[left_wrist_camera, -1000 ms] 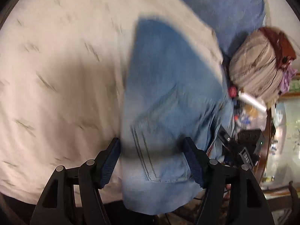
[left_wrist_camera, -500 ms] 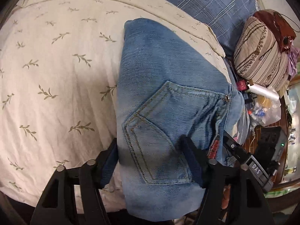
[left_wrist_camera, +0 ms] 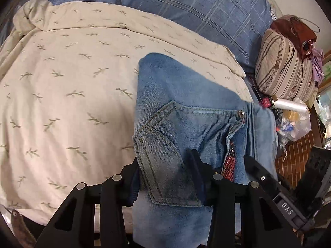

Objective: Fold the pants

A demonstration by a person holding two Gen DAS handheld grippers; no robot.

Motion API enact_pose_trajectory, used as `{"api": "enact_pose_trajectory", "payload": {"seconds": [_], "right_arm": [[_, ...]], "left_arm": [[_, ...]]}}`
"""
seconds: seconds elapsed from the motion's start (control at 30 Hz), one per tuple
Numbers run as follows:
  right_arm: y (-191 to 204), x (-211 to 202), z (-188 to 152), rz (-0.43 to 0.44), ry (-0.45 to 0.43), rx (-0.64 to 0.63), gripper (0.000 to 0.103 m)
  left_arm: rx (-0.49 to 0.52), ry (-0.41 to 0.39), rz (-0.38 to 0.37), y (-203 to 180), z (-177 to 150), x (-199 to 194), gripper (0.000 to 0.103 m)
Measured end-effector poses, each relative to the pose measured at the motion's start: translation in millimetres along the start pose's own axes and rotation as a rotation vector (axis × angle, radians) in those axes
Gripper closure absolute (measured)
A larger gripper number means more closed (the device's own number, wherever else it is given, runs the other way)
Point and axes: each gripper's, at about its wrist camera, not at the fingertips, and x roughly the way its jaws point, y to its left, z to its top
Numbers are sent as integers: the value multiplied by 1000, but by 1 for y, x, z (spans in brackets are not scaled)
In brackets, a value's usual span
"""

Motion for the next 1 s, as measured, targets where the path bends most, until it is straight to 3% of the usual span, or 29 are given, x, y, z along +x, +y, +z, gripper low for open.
{"api": "enact_pose_trajectory", "payload": {"seconds": [0.17,0.23,0.3,0.4,0.53,0.6,0.63,0.77,0.83,0.87,1.0], "right_arm": [[22,-2,-3,36,-19,-14,72],[24,8,-8,65,15,-5,71],[23,30,-17,47,110,4,67],[20,46,-26,-8,163,8,58],[2,26,-17,31,106,80,57],[-8,17,-9,20,58,116,55],[-13,14,-4,8,22,132,55],[-20,20,11,46,-42,193,55],[-8,31,18,65,-27,143,86],[1,31,20,55,-25,99,99],[17,8,30,-29,-145,-23,99]], "left_arm": [[-11,-45,24,17,-9,-29,63],[14,-74,79,23,-17,-41,62],[37,-43,154,28,-24,-35,62],[28,-12,143,38,-34,-29,58],[49,-99,113,36,-30,-61,61],[51,-161,91,32,-20,-77,52],[61,-159,90,29,-14,-77,41],[110,-76,124,14,8,-49,42],[125,22,118,3,17,-28,62],[138,33,155,-3,17,-26,62],[146,43,190,-7,21,-17,58]]}}
